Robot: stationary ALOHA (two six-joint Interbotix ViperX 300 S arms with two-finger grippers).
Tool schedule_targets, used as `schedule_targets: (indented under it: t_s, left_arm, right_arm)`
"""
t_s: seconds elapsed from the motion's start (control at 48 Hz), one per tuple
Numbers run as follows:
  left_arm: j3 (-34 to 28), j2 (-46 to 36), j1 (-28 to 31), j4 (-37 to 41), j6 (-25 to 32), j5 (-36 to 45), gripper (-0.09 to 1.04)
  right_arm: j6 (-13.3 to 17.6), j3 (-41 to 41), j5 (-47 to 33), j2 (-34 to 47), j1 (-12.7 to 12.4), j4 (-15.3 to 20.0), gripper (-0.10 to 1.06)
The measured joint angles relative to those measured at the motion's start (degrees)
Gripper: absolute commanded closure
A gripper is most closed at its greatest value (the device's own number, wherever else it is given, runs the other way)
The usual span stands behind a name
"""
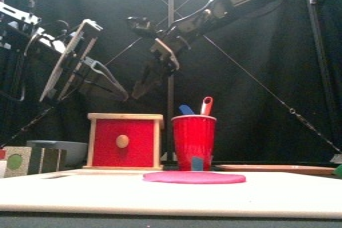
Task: Get the cutter from the drawer then cut the dough then place the extra dough in the bowl
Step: Open the drawer
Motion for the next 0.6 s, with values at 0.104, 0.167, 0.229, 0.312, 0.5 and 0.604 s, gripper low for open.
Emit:
schedule_targets:
  t_s: [0.104,0.167,0.229,0.312,0.5,0.604]
  left_arm:
    - [0.9,0.2,0.0,-0.1,-0.8,0.0,0.94]
    - [2.5,0.1,0.0,-0.2,-1.5,0.4,0.94]
    - [4.7,-0.4,0.1,-0.2,-2.9,0.6,0.94]
    - [6.4,-1.2,0.3,-0.2,-5.5,1.0,0.94]
    - [6.9,-1.5,0.4,3.7,-10.9,1.4,0.94]
    - [6.9,-1.3,0.6,6.9,-13.2,1.4,0.94]
  right_arm:
    - [-5.0,-4.0,4.5,3.5,-0.1,4.2,0.93]
    - [-8.6,-6.0,6.2,4.9,-0.3,7.3,0.93]
    - [-13.1,-7.6,7.5,6.3,-0.6,11.4,0.93]
    - [-17.9,-8.9,8.3,7.5,-1.1,16.3,0.93]
    - [-22.9,-9.9,9.0,8.6,-2.8,20.6,0.93]
    - [-23.0,-10.1,9.6,9.0,-3.8,20.7,0.93]
